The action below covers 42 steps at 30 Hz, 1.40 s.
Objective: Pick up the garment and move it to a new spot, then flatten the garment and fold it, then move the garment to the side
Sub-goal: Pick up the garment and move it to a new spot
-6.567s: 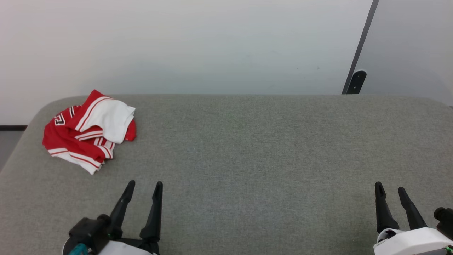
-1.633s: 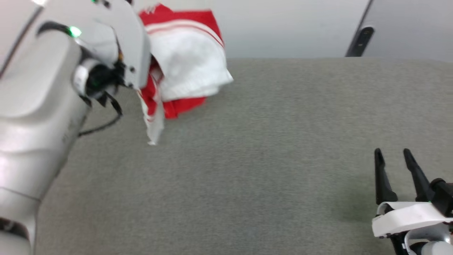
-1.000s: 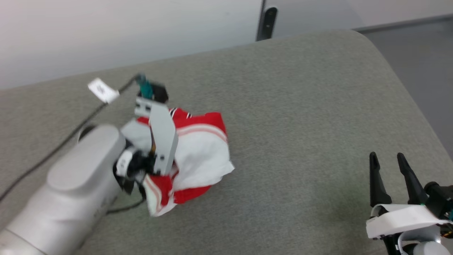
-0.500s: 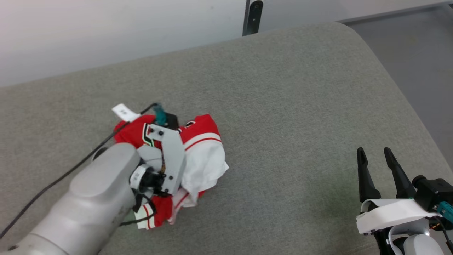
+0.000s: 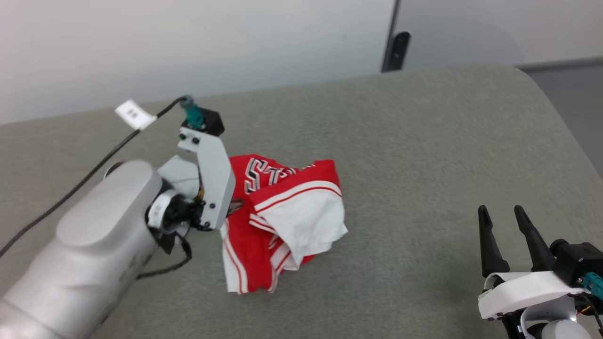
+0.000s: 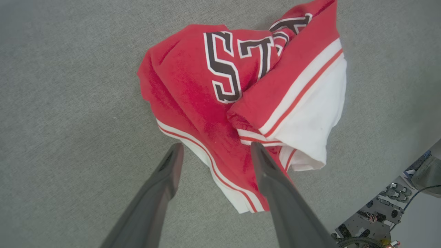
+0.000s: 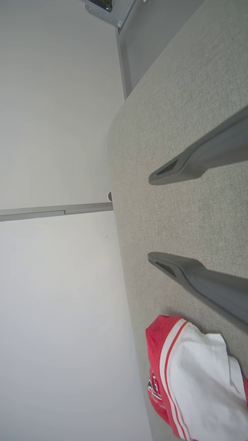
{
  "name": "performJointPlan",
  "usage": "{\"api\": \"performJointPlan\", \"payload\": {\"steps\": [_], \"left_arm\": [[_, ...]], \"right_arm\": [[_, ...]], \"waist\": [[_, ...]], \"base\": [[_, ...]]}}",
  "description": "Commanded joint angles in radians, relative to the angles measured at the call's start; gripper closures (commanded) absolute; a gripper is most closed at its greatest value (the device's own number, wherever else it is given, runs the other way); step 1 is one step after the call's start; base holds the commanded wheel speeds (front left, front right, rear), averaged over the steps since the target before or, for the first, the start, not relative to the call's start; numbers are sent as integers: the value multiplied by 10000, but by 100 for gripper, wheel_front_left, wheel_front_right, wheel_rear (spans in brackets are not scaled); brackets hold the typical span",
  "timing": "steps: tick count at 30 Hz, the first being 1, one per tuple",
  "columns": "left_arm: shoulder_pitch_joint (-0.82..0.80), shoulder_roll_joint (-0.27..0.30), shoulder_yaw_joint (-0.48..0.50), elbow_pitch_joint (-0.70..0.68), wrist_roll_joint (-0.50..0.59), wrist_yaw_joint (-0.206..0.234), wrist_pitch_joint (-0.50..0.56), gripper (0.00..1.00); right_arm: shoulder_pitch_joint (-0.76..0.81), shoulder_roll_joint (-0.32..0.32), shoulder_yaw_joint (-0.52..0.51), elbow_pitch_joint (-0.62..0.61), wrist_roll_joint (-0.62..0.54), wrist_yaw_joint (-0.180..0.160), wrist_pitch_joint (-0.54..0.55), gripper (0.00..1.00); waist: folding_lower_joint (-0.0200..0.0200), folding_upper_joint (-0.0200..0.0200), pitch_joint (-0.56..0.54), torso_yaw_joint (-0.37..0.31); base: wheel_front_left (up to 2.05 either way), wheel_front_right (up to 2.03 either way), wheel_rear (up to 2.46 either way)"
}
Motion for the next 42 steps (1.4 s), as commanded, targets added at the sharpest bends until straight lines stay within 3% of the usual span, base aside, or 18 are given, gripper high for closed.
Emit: {"api": "performJointPlan", "payload": {"steps": [1, 7, 14, 25, 33, 42], "left_arm": [[327, 132, 95, -219, -35, -21, -269, 0], [1489, 621, 537, -1305, -137, -418, -2056, 0], [2743, 814, 1190, -1994, 472, -818, -5624, 0], [4669, 468, 1821, -2084, 1393, -535, -10381, 0], [6037, 121, 2546, -2333, 2227, 1, -11243, 0], [8136, -706, 5299, -3569, 4231, -85, -11236, 0]], "right_arm": [[139, -1, 48, -67, -72, -6, 26, 0], [457, 2, 112, -307, -137, -6, -64, 0], [755, -1, 455, -423, -131, -6, -251, 0], [1148, 1, 1134, -177, -122, -6, -407, 0], [1380, -1, 1111, -211, -732, -7, -709, 0], [1658, 2, 385, -167, -1061, -7, -947, 0]], "waist": [[0, 0, -531, 577], [0, 0, -1070, 1298], [0, 0, -1382, 2085], [0, 0, -1916, 2737], [0, 0, -2127, 2886], [0, 0, -2247, 2502]], "base": [[0, 0, 0], [0, 0, 0], [0, 0, 0], [0, 0, 0], [0, 0, 0], [0, 0, 0]]}}
